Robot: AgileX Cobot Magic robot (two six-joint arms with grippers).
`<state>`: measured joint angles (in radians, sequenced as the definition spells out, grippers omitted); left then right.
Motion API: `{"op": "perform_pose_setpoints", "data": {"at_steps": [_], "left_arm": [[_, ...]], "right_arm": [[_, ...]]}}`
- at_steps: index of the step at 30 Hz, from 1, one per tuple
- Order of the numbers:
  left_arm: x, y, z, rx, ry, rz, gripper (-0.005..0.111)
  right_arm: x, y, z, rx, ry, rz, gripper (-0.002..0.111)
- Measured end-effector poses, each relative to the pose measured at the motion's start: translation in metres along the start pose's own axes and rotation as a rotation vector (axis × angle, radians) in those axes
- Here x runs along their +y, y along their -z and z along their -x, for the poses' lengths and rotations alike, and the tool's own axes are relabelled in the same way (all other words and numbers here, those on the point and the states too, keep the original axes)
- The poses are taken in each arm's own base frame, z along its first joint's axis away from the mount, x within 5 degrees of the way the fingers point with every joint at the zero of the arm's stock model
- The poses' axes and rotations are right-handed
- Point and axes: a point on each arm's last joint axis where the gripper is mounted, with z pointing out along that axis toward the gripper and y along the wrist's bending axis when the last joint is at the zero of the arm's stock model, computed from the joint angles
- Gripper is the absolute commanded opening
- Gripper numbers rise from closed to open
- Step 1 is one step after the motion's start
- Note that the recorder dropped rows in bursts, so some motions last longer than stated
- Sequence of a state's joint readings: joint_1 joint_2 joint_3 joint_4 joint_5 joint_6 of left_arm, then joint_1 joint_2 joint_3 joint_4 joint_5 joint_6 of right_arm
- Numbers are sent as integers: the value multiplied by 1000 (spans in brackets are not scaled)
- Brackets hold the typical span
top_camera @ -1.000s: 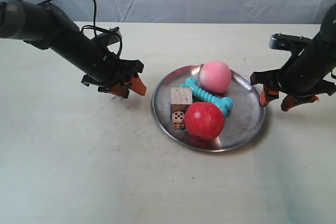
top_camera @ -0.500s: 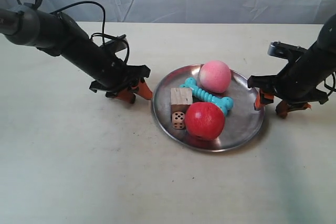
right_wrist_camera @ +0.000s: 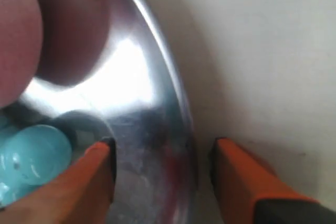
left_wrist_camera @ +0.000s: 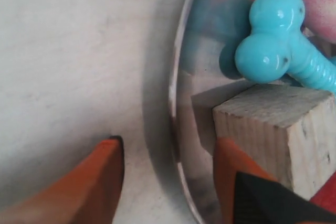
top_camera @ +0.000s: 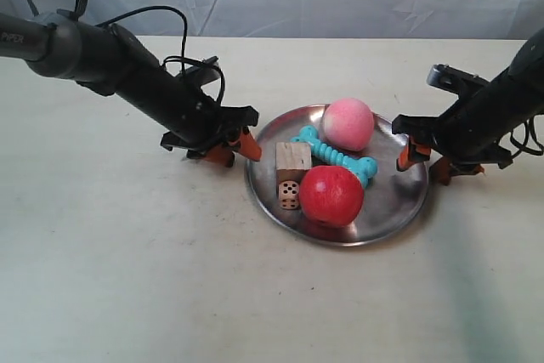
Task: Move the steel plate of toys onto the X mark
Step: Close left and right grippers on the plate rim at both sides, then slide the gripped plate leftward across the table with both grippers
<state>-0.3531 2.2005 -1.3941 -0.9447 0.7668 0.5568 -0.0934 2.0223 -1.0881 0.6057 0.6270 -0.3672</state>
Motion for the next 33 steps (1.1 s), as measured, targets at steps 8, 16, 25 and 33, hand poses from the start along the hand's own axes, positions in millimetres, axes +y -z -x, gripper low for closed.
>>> {"op": "perform_pose_setpoints", "data": {"at_steps": [8,16,25,33], "left_arm": [[-3,-9,0,2,24,-29,51],[-10,-15,-2,2,15,-46,50],[-8,-16,-1,-5,17,-39,11],[-4,-17,-1,-16,48,-34,0]], "right_arm": [[2,-5,3,-16,-12,61,54],[3,-5,3,-17,-1,68,50],[-1,-6,3,-10,4,67,37],[-6,-5,3,-9,34,53,-1]]}}
